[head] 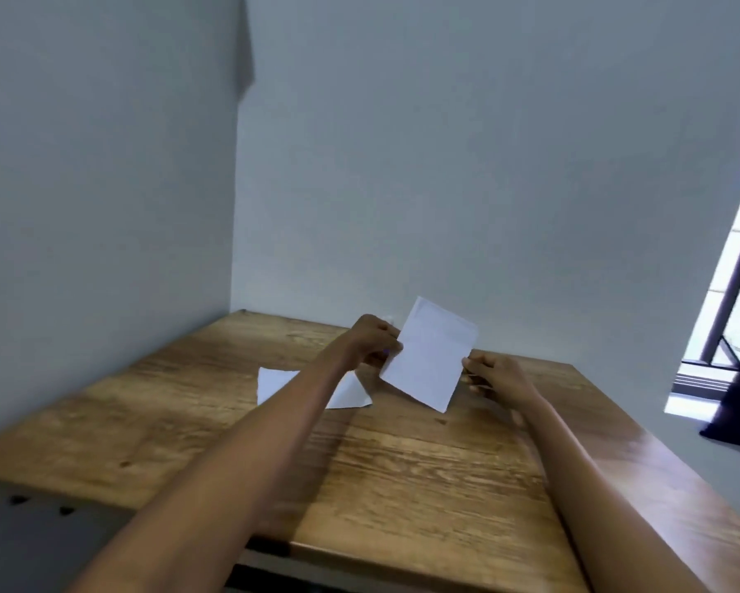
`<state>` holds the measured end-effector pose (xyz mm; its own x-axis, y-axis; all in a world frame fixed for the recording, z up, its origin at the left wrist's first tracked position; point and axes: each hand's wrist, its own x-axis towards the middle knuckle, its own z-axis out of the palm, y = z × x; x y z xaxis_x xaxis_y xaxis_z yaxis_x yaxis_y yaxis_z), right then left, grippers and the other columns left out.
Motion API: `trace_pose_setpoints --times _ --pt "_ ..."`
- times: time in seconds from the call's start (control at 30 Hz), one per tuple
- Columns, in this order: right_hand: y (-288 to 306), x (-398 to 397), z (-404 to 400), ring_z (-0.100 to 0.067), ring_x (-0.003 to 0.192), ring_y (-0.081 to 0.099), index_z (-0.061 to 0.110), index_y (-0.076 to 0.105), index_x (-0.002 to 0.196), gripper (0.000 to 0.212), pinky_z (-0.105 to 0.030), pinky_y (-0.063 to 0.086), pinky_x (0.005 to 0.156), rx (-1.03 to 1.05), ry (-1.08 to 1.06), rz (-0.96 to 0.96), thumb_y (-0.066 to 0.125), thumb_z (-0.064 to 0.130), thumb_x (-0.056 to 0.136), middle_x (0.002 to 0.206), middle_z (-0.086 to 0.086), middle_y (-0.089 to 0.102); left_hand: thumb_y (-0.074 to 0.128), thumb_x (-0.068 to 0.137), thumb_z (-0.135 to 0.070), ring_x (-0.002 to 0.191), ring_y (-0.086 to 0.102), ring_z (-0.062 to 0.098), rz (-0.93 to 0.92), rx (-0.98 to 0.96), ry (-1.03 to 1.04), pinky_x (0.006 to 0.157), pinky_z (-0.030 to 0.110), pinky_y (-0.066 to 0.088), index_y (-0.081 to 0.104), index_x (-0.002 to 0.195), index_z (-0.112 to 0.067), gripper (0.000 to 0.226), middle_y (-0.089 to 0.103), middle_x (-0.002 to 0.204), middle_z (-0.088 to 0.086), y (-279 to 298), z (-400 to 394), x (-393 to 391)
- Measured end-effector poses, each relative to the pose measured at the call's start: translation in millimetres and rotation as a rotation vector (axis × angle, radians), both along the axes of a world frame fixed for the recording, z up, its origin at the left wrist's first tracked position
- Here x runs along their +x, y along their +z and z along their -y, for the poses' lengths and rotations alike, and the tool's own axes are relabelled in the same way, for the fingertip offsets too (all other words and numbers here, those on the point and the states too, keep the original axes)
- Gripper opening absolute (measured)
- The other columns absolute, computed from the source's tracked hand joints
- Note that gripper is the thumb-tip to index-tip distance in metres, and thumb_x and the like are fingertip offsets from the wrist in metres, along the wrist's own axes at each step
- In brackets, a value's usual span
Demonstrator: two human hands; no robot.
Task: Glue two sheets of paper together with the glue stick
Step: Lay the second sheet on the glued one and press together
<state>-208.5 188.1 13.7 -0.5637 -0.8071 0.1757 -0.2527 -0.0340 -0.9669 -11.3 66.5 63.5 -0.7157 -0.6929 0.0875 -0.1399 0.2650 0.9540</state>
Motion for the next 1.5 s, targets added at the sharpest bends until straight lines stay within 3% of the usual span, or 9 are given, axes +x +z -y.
trace_pose_setpoints --times 0.13,0.23,0.3,0.37,0.53,0.63,0.8,1.03,1.5 --pt "2 22 16 -0.002 0.064 0.067 0.014 0.070 0.090 0.010 -0.015 0.053 0.057 -0.049 0.005 0.027 0.062 0.020 0.091 0.076 0.005 0.073 0.059 0.091 -0.017 0.074 0.061 0.028 0.001 -0.029 0.117 0.063 0.029 0.050 0.066 0.101 0.005 0.025 0.065 0.089 0.014 -2 20 36" --pt "1 40 32 -0.008 0.071 0.065 0.015 0.069 0.091 0.010 -0.020 0.053 0.061 -0.081 0.031 0.078 0.061 0.022 0.091 0.080 0.002 0.071 0.059 0.088 -0.019 0.078 0.054 0.028 0.311 -0.368 0.228 0.065 0.031 0.042 0.063 0.085 -0.003 0.016 0.056 0.078 0.017 -15 42 59" --pt "-2 47 41 -0.012 0.078 0.063 0.015 0.068 0.094 0.012 -0.023 0.052 0.065 -0.096 0.038 0.118 0.060 0.023 0.092 0.087 0.000 0.070 0.059 0.088 -0.035 0.104 0.056 0.034 0.655 -0.474 0.186 0.084 0.037 0.044 0.061 0.107 0.002 0.042 0.059 0.106 0.027 -25 50 65" --pt "-7 52 50 -0.014 0.079 0.062 0.013 0.067 0.095 0.012 -0.024 0.051 0.066 -0.120 0.032 0.170 0.059 0.021 0.091 0.090 -0.002 0.070 0.057 0.085 -0.055 0.127 0.045 0.029 0.854 -0.531 0.168 0.102 0.039 0.036 0.047 0.132 -0.007 0.067 0.050 0.137 0.013 -34 55 66" --pt "-12 49 56 -0.015 0.077 0.062 0.010 0.066 0.091 0.012 -0.027 0.050 0.066 -0.138 0.043 0.194 0.058 0.019 0.091 0.087 -0.005 0.070 0.058 0.077 -0.066 0.127 0.044 0.027 0.978 -0.620 0.113 0.109 0.050 0.022 0.052 0.125 -0.015 0.070 0.053 0.135 0.005 -27 64 55" --pt "-12 48 56 -0.014 0.072 0.061 0.013 0.065 0.085 0.010 -0.027 0.050 0.065 -0.144 0.037 0.203 0.058 0.018 0.091 0.082 -0.003 0.069 0.063 0.076 -0.062 0.117 0.054 0.026 0.977 -0.552 0.056 0.103 0.043 0.036 0.058 0.119 -0.012 0.066 0.060 0.125 0.005 -17 60 53" --pt "-12 51 56 -0.016 0.074 0.060 0.015 0.064 0.082 0.011 -0.027 0.051 0.066 -0.129 0.050 0.187 0.057 0.018 0.090 0.082 -0.004 0.069 0.058 0.089 -0.029 0.078 0.050 0.020 0.697 -0.359 0.138 0.067 0.029 0.037 0.060 0.086 -0.002 0.027 0.059 0.095 0.018 -19 60 56" --pt "-8 54 56 -0.015 0.077 0.062 0.011 0.066 0.100 0.015 -0.026 0.051 0.067 -0.172 0.062 0.206 0.056 0.020 0.093 0.088 -0.003 0.070 0.048 0.096 -0.019 0.090 0.058 0.027 -0.216 0.174 0.477 0.084 0.036 0.048 0.062 0.097 -0.003 0.022 0.064 0.113 0.018 -42 70 58" --pt "-10 76 63 -0.016 0.092 0.067 0.016 0.070 0.099 0.018 -0.029 0.049 0.086 -0.049 0.147 -0.027 0.055 0.023 0.094 0.098 -0.001 0.074 0.070 0.084 -0.015 0.076 0.068 0.028 -0.606 0.641 0.314 0.061 0.038 0.057 0.066 0.099 -0.001 0.021 0.071 0.091 0.014 -62 70 49"
